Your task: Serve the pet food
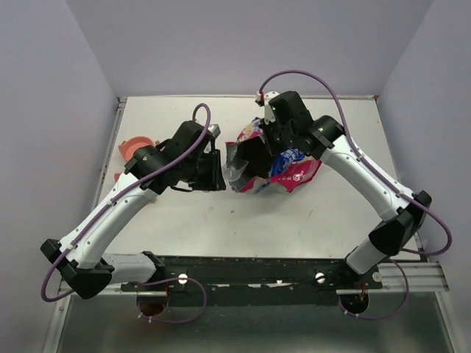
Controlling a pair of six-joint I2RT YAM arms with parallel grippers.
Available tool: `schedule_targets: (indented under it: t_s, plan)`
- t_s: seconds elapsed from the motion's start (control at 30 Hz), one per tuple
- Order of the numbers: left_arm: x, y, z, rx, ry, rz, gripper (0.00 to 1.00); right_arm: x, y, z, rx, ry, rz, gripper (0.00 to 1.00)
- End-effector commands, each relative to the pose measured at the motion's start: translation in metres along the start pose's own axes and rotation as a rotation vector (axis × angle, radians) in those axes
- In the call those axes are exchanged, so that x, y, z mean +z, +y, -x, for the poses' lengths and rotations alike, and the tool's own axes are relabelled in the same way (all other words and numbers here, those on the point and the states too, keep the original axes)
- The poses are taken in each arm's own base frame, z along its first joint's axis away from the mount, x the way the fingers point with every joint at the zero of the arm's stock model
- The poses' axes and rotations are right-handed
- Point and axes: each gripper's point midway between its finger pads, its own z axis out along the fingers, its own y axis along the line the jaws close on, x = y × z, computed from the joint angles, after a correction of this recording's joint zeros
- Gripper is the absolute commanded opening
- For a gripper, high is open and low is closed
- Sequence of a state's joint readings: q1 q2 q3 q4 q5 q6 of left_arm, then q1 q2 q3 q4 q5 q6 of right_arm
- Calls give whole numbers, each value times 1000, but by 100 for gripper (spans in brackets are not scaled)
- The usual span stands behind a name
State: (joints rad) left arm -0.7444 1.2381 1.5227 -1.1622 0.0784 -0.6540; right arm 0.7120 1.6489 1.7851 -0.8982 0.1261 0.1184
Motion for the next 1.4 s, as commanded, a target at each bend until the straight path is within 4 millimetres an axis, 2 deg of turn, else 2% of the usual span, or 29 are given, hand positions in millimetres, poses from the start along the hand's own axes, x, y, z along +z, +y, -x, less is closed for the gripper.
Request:
schedule_targets:
  t_s: [0.0,0.1,0.17,0.27,0.33,0.43,0.57,0.63,0.7,0.8,0.93,1.0,1.1,1.17,1.3,1.37]
  plan:
    - [-1,-21,12,-66,-42,-129,0,-44,38,12,-32,-131,235,0]
    - [9,-32,15,-79,-23,-176,0,-44,42,7,-19,-113,261,0]
    - [24,-37,12,-87,31,-191,0,-43,42,10,18,-123,250,0]
    - [42,-27,3,-119,111,-110,0,-48,46,29,89,-176,262,0]
    - [49,-11,-3,-153,117,-28,0,-50,54,39,126,-192,302,0]
    - [51,4,-12,-184,147,53,0,-49,58,44,169,-198,312,0]
    - [59,0,-23,-229,218,26,0,-47,61,43,176,-188,322,0]
    - [69,-1,-23,-235,233,29,0,-48,64,42,177,-184,332,0]
    - [82,1,-18,-227,244,54,0,-48,66,40,180,-180,334,0]
    - [108,16,-9,-245,219,125,0,-49,72,35,202,-172,346,0]
    - [145,22,33,-249,-24,88,0,-55,89,27,267,-157,399,0]
    - [164,23,46,-256,-72,64,0,-62,93,26,308,-159,411,0]
    - [196,40,58,-213,-96,156,0,-72,89,25,369,-181,400,0]
    - [198,42,65,-195,-133,162,0,-75,81,21,402,-185,362,0]
    - [180,37,77,-72,-312,164,0,-74,58,14,448,-197,236,0]
    - [169,34,80,-37,-378,124,0,-73,53,13,471,-202,207,0]
